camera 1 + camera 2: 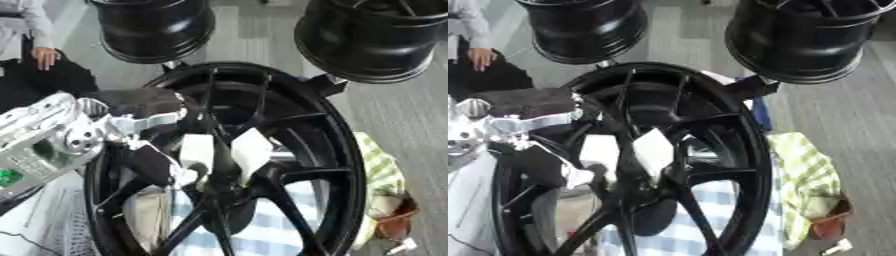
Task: Pull the pin out of the wheel hub.
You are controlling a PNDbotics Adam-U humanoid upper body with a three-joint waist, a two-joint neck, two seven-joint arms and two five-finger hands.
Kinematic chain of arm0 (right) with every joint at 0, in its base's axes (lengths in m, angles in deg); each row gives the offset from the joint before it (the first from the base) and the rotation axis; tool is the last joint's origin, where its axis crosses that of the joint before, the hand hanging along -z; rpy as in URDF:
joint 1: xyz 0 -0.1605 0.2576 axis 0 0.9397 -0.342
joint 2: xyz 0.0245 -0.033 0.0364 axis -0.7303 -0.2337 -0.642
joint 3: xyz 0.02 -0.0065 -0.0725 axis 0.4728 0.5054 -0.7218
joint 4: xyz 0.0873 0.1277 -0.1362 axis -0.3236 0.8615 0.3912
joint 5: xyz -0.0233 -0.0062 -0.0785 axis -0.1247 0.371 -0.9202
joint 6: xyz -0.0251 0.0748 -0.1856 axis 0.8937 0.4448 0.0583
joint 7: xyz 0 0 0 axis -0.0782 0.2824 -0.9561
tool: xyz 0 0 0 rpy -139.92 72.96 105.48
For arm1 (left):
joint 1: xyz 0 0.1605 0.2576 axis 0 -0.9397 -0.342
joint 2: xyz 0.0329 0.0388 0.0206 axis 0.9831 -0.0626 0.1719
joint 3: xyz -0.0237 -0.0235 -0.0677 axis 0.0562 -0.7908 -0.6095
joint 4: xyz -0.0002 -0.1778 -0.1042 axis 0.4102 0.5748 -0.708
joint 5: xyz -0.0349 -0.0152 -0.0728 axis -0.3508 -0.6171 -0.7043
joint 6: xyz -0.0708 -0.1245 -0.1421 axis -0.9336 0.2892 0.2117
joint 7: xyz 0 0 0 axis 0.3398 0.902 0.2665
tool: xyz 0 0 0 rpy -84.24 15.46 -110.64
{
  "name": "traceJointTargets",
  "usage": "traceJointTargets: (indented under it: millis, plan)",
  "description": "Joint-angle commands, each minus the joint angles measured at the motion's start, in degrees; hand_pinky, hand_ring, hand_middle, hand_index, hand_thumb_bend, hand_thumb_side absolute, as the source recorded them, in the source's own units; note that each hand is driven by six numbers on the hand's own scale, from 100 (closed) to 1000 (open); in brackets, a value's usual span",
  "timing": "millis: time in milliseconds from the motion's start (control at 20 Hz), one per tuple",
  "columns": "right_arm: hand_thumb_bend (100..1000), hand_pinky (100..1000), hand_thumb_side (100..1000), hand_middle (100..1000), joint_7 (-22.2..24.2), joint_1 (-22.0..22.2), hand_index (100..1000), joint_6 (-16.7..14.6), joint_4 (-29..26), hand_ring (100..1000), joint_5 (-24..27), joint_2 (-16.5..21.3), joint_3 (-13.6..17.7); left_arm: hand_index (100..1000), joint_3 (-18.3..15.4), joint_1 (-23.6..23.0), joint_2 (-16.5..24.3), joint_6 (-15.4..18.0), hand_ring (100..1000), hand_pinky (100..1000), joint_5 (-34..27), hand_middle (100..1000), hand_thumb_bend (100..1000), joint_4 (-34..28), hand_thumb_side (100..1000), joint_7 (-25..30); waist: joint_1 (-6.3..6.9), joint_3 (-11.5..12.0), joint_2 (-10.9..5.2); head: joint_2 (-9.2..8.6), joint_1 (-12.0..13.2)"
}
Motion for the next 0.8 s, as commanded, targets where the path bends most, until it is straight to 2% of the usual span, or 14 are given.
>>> traceJointTargets:
  millis: [50,150,500,800]
  plan:
    - [156,737,365,633,-1.35,-0.35,717,0.86,-0.29,621,0.42,1.13,0.47,845,-0.91,0.45,0.72,-1.11,780,816,0.48,673,247,-0.27,415,0.78,-0.18,-0.05,-0.85,-1.0,0.23]
    - [155,738,365,634,-1.37,-0.34,717,0.89,-0.29,621,0.45,1.12,0.43,832,-0.83,0.48,0.64,-1.13,760,809,0.39,635,244,-0.27,411,0.91,-0.19,-0.03,-0.86,-0.96,0.26]
    - [152,739,367,635,-1.33,-0.37,718,0.81,-0.38,623,0.38,1.01,0.4,832,-0.66,0.35,0.44,-1.22,752,801,1.11,634,265,0.3,396,1.81,-0.17,0.04,-0.88,-1.33,0.36]
    - [150,740,368,637,-1.33,-0.32,719,0.76,-0.45,624,0.35,0.96,0.44,808,-0.53,0.14,-0.08,-0.78,719,794,1.7,576,245,1.54,386,1.37,-0.19,0.0,-0.86,-1.29,0.44]
